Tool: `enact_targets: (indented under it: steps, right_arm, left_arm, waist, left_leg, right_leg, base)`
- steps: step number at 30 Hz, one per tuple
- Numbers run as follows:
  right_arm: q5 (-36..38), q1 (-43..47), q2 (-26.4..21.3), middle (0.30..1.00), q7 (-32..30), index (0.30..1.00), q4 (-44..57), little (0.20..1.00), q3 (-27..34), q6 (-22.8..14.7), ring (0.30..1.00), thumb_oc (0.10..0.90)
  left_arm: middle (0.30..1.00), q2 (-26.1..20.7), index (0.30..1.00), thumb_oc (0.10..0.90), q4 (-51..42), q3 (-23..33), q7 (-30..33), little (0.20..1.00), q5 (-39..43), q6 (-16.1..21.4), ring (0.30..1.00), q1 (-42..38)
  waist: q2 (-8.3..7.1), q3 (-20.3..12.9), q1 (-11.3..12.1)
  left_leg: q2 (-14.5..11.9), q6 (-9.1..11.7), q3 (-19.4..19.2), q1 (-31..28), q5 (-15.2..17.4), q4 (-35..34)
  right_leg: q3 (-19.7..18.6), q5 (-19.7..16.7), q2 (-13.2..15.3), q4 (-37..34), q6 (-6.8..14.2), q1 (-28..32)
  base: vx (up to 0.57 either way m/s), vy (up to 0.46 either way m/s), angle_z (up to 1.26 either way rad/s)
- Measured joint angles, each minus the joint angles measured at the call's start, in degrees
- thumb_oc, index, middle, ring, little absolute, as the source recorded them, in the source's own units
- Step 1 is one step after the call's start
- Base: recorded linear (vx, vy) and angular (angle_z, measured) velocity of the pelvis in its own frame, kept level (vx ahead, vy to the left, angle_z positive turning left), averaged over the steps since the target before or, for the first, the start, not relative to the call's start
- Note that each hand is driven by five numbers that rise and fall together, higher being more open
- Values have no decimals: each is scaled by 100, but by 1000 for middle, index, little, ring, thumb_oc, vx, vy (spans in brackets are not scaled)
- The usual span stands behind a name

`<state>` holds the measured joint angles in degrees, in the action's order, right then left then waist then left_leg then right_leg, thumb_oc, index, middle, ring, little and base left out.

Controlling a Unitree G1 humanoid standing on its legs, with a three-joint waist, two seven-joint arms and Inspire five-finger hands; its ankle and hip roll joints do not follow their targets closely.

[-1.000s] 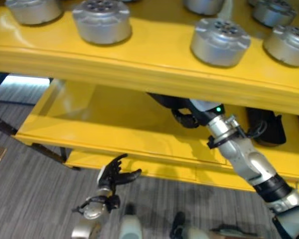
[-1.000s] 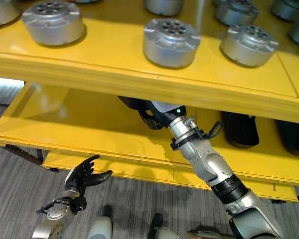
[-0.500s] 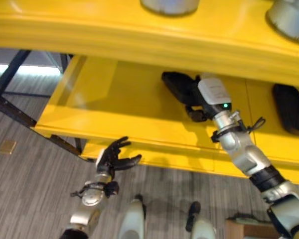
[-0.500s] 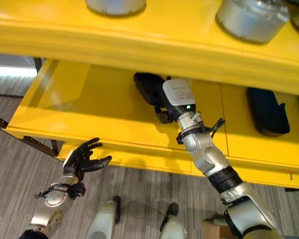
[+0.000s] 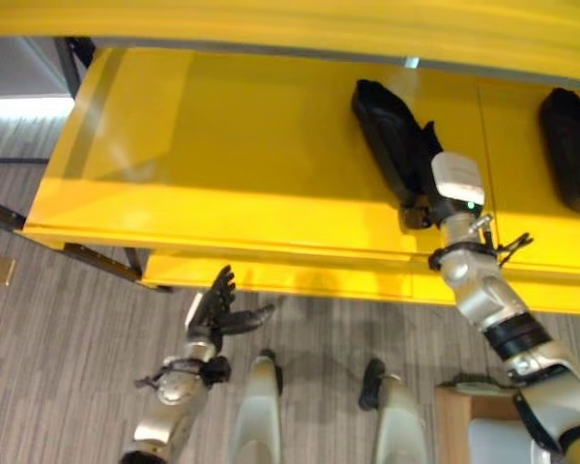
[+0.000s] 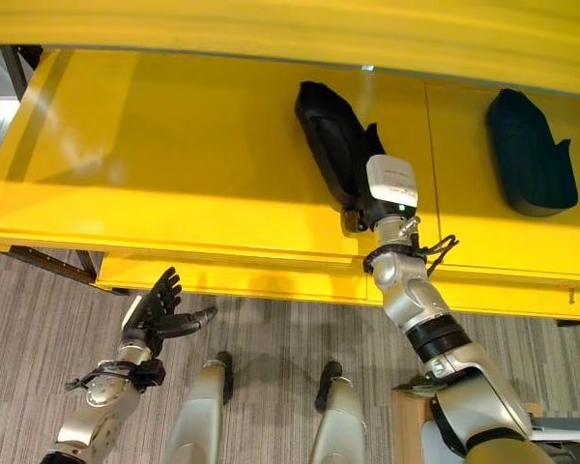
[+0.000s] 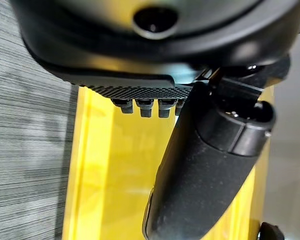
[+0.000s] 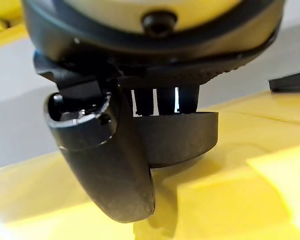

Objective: Move parts from the plastic box to the shelf.

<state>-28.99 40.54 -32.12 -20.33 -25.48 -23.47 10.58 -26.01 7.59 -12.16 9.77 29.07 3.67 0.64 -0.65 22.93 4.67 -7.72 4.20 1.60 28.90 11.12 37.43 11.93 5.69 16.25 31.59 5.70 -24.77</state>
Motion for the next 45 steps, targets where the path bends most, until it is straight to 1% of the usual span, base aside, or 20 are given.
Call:
enact_targets:
  steps: [5, 7, 9, 13, 18, 20, 22, 24, 28, 32, 36, 45]
  right_arm:
    - [-6, 16, 25, 300, -77, 300, -115, 300, -3, -11, 300, 400]
    - [-6, 54, 35, 300, -87, 300, -345, 300, -7, -46, 300, 400]
    - [-5, 131, 38, 300, -91, 300, -499, 300, -8, -75, 300, 400]
    - [6, 353, 89, 300, -95, 300, -861, 300, -31, -142, 300, 400]
    - [47, 408, 92, 300, -134, 300, -861, 300, -36, -138, 300, 400]
    - [47, 445, 92, 300, -134, 300, -862, 300, -49, -127, 300, 400]
    - [50, 527, 90, 300, -139, 300, -904, 300, -49, -108, 300, 400]
    - [55, 597, 91, 300, -147, 300, -972, 300, -50, -112, 300, 400]
    - [250, 714, 98, 300, -177, 300, -1132, 300, -50, -124, 300, 400]
    - [385, 836, 159, 300, -330, 300, -1325, 300, -50, -144, 300, 400]
    - [496, 874, 226, 300, -462, 300, -1372, 300, -48, -29, 300, 400]
    - [724, 970, 297, 300, -672, 300, -1587, 300, -28, -28, 300, 400]
  left_arm:
    - [1000, -4, 1000, 900, 1, 6, -5, 1000, 0, 6, 1000, -112]
    - [1000, -10, 1000, 900, 2, -4, -6, 1000, 0, 8, 1000, -104]
    - [1000, -19, 1000, 900, 6, 0, -2, 1000, 0, 10, 1000, -88]
    - [1000, -23, 1000, 900, 6, -1, -4, 1000, 0, 12, 1000, -60]
    - [1000, -31, 1000, 900, 6, -2, -4, 1000, 0, 15, 1000, -42]
    - [1000, -31, 1000, 900, 6, -3, -5, 1000, 0, 15, 1000, -46]
    - [1000, -31, 1000, 900, 5, -9, -5, 1000, 0, 16, 1000, -81]
    - [1000, -32, 1000, 900, 6, -25, -2, 1000, 0, 17, 1000, -118]
    - [1000, -31, 1000, 900, 6, -120, -4, 1000, 1, 25, 1000, -139]
    - [1000, -30, 1000, 900, 6, -149, 5, 1000, 1, 26, 1000, -141]
    - [1000, -30, 1000, 900, 5, -150, 1, 1000, 2, 30, 1000, -150]
    - [1000, -30, 1000, 900, 5, -166, 5, 1000, 4, 36, 1000, -176]
  waist:
    - [1, 0, -5]
    - [4, 0, 3]
    - [4, 0, 14]
    - [6, 0, 9]
    - [19, 2, -3]
    - [39, 13, -7]
    - [106, 46, -13]
    - [138, 62, -12]
    - [142, 65, 6]
    - [182, 86, 5]
    - [186, 87, 7]
    - [187, 87, -5]
  left_leg:
    - [60, -9, -11, -52, 3, -34]
    - [85, -24, -23, -149, 8, -77]
    - [86, -82, -37, -153, 42, -91]
    - [88, -95, -71, -153, 45, -90]
    - [89, -130, -131, -130, 54, -89]
    - [94, -136, -135, -129, 57, -88]
    - [93, -139, -126, -130, 52, -95]
    - [95, -136, -122, -130, 30, -116]
    - [93, -120, -109, -131, -29, -181]
    - [100, -114, -102, -131, -54, -195]
    - [106, -118, -103, -134, -73, -220]
    - [179, -133, -106, -161, -104, -277]
  right_leg:
    - [-3, -45, 40, -110, -47, 86]
    - [-8, -48, 61, -189, -51, 182]
    - [-9, -63, 60, -236, -65, 197]
    - [-39, -118, 60, -301, -54, 198]
    - [-65, -181, 69, -382, -43, 180]
    - [-66, -181, 74, -381, -43, 180]
    - [-66, -181, 75, -377, -42, 179]
    - [-61, -184, 74, -374, -39, 175]
    - [-52, -192, 80, -361, -41, 149]
    - [-46, -192, 79, -344, -41, 143]
    - [-41, -194, 82, -346, -45, 140]
    - [-42, -197, 140, -356, -48, 147]
  base:
    - [0, 0, 0]
    - [0, 0, 0]
    - [0, 0, 0]
    - [-7, 4, -5]
    - [4, 3, -3]
    - [0, 0, 0]
    - [0, 0, 0]
    - [0, 0, 0]
    - [0, -3, 1]
    - [0, 0, 0]
    - [0, 0, 0]
    - [-1, 0, 0]
